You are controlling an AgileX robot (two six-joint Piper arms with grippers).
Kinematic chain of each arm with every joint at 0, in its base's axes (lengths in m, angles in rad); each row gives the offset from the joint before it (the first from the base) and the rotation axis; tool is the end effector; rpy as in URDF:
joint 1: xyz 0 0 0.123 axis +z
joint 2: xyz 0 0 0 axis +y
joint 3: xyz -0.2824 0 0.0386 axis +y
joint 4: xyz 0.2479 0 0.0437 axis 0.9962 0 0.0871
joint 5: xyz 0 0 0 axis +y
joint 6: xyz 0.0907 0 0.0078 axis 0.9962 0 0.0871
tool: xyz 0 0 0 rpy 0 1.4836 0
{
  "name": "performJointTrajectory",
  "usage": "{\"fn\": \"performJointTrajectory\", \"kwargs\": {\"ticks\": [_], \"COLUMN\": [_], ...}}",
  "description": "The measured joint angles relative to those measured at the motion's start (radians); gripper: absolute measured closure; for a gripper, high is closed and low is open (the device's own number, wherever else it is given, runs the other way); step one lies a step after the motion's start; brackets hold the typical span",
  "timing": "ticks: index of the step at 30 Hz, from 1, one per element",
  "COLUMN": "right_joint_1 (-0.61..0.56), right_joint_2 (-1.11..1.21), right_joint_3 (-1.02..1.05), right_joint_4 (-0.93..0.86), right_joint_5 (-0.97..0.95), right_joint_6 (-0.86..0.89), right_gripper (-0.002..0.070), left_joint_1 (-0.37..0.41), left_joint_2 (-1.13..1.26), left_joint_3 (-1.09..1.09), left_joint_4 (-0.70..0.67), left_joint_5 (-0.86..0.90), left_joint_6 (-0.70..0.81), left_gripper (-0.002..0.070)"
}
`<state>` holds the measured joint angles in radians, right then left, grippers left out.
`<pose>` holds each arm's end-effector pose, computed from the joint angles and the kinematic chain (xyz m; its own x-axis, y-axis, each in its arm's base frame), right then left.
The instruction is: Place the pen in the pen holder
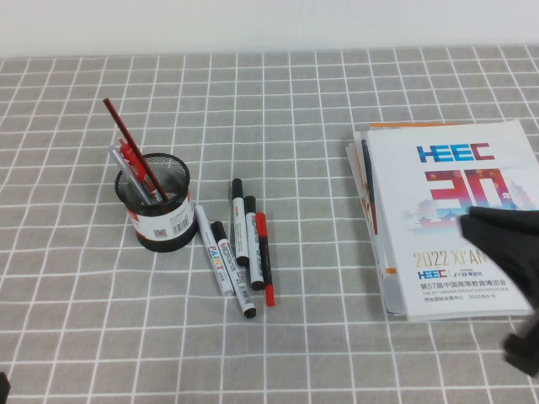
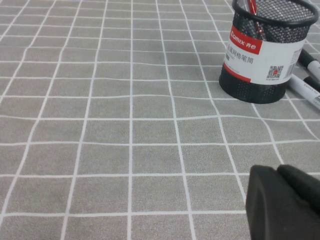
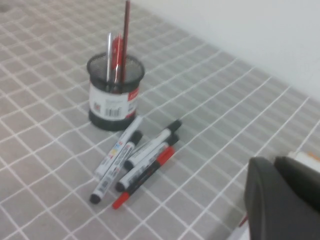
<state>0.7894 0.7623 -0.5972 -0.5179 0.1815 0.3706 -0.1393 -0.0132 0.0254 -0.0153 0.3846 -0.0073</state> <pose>0.1201 0.1094 0.3270 -0.0728 -0.2710 -0.9598 -0.6626 0.7324 -0.1566 0.0516 -0.0078 0.1707 -0.3047 0.0210 -0.9522 0.1377 0.9902 -0.0222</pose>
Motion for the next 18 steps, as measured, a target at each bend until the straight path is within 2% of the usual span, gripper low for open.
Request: {"fn": "performJointTrajectory", "kwargs": {"ticks": [4, 7, 18], "right_joint_1": [-0.010, -0.075, -0.579], "right_joint_2": [-0.098, -0.180, -0.471], "right_joint_3": [0.033, 0.079, 0.384], "right_joint_4": [-0.012, -0.012, 0.007], "right_joint_5": [0.041, 0.056, -0.075], "right_joint_6": [0.000, 0.000, 0.000], "right_gripper": [0.0688, 0.0688, 0.0688], "left_joint_1": [0.000, 0.000, 0.000], "left_joint_2": [0.000, 0.000, 0.000], "left_joint_3": [0.000, 0.000, 0.000], "left_joint_4": [0.000, 0.000, 0.000], "left_joint_5": [0.000, 0.000, 0.000], "left_joint_6": [0.000, 0.000, 0.000], "left_gripper": [0.0681, 0.0681, 0.0681]}}
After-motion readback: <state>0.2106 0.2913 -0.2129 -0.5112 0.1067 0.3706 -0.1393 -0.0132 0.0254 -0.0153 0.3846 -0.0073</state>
